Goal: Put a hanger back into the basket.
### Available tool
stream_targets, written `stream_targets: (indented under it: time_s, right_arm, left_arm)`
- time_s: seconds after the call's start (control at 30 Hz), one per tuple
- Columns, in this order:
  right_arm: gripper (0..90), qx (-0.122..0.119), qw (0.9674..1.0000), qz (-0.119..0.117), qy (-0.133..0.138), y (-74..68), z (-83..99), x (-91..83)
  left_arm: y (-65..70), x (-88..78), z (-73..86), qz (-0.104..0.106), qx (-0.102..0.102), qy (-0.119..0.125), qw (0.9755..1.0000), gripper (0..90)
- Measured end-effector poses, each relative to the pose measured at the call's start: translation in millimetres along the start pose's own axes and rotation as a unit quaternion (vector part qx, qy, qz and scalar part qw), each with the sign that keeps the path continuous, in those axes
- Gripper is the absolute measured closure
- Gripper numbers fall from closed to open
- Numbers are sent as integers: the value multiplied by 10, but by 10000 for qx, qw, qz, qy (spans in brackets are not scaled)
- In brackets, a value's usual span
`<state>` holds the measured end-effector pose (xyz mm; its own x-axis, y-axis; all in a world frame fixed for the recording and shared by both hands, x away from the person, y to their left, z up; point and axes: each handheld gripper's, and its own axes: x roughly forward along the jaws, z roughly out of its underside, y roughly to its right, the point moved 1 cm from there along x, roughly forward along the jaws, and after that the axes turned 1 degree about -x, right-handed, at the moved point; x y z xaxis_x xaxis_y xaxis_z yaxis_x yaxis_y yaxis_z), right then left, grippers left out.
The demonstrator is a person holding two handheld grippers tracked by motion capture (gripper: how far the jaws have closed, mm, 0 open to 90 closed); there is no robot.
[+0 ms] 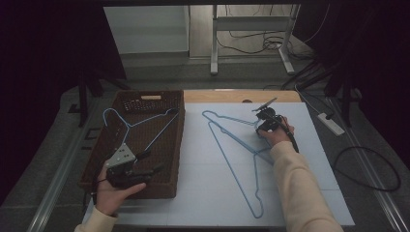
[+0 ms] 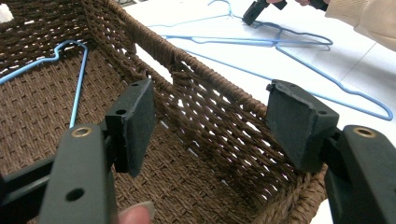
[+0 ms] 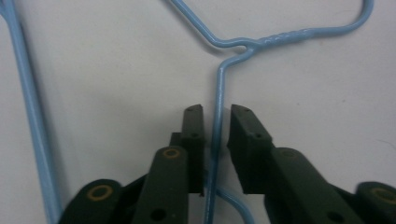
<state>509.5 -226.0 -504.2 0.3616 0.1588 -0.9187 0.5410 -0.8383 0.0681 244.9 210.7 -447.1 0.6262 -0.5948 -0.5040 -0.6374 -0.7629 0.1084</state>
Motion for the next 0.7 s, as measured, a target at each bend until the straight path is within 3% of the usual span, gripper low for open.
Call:
stream_targets:
  time_s: [0.17,0.37,0.47,0.7]
  right_arm:
    - [856,128,9998,-93,-147,9,-36,8]
    - [874,315,9994,-46,-164,7,-37,1]
    - [876,436,9989,-178,-16,31,-3,-27]
    - [878,284,9985,-363,291,18,28,-200]
  left_arm:
    - [0,-3,-1,-6,1,10,10000,344]
    - [-7,-12,-4,-14,-8,26,10000,345]
    - [-6,-12,-3,-14,-3,28,10000,346]
    - [-3,-3,-2,-20,-6,28,10000,347]
